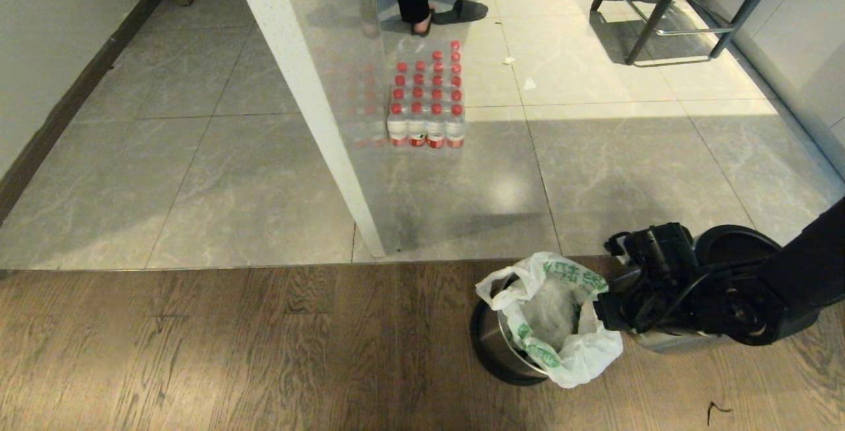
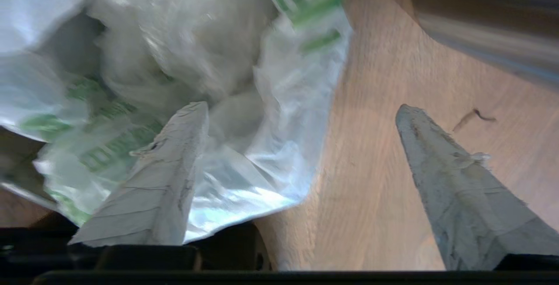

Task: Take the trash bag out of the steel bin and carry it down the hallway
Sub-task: Pick up the trash bag

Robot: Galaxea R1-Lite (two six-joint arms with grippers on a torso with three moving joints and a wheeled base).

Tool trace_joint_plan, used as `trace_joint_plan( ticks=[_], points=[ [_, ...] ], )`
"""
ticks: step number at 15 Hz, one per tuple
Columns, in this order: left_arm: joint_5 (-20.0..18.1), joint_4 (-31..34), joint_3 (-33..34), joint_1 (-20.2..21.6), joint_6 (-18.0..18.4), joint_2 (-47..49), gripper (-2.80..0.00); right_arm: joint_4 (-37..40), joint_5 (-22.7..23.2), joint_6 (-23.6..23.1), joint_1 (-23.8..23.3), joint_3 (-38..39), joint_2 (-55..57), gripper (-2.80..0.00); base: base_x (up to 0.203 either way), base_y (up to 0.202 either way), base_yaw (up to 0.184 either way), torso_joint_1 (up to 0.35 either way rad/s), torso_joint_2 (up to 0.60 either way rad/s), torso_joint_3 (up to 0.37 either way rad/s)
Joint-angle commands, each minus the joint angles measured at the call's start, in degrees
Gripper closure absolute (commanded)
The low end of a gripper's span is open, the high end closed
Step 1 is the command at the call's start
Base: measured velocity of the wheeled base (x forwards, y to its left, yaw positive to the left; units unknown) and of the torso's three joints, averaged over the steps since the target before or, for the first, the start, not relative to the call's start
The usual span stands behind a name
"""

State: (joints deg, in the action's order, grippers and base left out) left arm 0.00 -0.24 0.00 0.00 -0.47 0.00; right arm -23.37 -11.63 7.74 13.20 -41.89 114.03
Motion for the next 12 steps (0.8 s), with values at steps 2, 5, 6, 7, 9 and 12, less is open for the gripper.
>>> trace_joint_plan(
  ticks=[2,5,6,7,9,12],
  points=[
    [0.0,0.0,0.0,0.0,0.0,0.0,0.00,-0.8,1.1,0.2,0.6,-1.0,0.9,-2.80,0.000,0.000,0.000,0.000,0.00,0.000],
    [0.0,0.0,0.0,0.0,-0.1,0.0,0.00,-0.8,1.9,1.8,1.2,-1.6,1.9,-2.80,0.000,0.000,0.000,0.000,0.00,0.000],
    [0.0,0.0,0.0,0.0,0.0,0.0,0.00,-0.8,2.4,3.2,1.4,-2.4,2.4,-2.80,0.000,0.000,0.000,0.000,0.00,0.000],
    [0.0,0.0,0.0,0.0,0.0,0.0,0.00,-0.8,2.8,4.4,1.5,-3.1,2.9,-2.80,0.000,0.000,0.000,0.000,0.00,0.000],
    [0.0,0.0,0.0,0.0,0.0,0.0,0.00,-0.4,2.9,4.8,1.9,-3.5,3.0,-2.80,0.000,0.000,0.000,0.000,0.00,0.000],
    [0.0,0.0,0.0,0.0,-0.1,0.0,0.00,0.3,3.9,5.0,2.6,-3.5,2.1,-2.80,0.000,0.000,0.000,0.000,0.00,0.000]
  ],
)
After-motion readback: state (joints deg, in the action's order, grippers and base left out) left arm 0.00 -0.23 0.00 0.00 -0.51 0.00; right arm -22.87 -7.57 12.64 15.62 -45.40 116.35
